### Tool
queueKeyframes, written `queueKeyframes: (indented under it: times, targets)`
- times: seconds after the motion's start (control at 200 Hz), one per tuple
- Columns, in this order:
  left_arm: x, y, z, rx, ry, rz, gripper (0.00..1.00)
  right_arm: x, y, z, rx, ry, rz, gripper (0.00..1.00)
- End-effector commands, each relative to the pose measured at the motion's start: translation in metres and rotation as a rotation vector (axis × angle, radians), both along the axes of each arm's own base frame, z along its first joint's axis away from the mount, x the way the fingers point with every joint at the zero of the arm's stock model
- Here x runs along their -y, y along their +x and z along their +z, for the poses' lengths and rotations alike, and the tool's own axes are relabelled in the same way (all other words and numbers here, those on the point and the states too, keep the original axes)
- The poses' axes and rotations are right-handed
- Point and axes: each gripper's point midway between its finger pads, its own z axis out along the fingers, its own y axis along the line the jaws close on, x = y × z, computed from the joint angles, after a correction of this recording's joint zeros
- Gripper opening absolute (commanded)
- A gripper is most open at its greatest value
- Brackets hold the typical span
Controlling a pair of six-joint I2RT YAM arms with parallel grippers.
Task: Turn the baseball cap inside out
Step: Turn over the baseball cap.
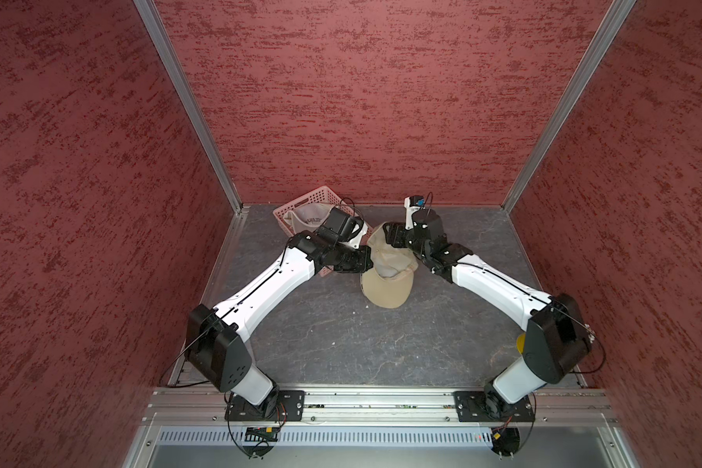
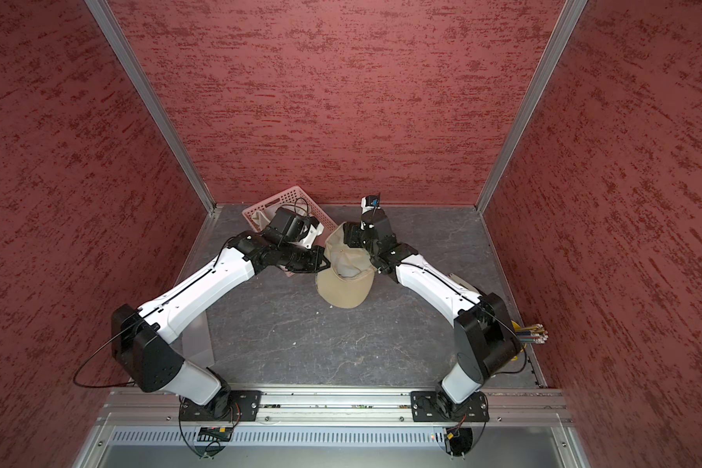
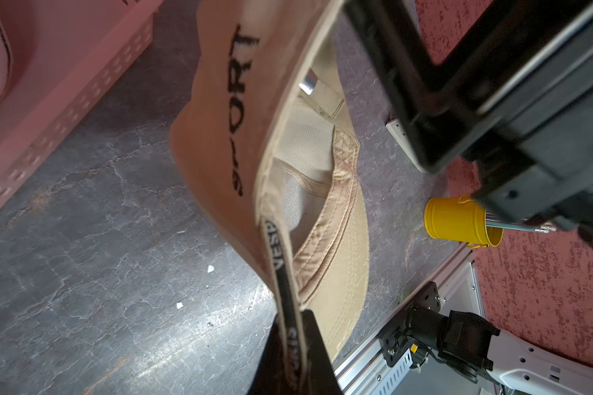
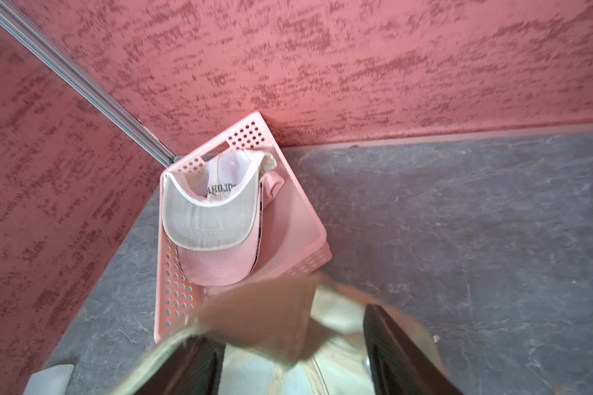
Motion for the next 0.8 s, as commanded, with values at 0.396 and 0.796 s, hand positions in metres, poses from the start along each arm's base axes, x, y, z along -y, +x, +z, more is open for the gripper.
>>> queueKeyframes:
  times: [0.396, 0.796]
  targets:
    - [-0.024, 0.038, -0.006, -0.188, -0.011, 0.149, 0.0, -0.016, -0.066, -0.001, -0.05, -0.193, 0.261, 0.65]
    - [-0.02, 0.028, -0.009, -0.249, 0.207, 0.071, 0.0, -0.081, -0.072, -0.053, -0.123, -0.048, 0.515, 0.17]
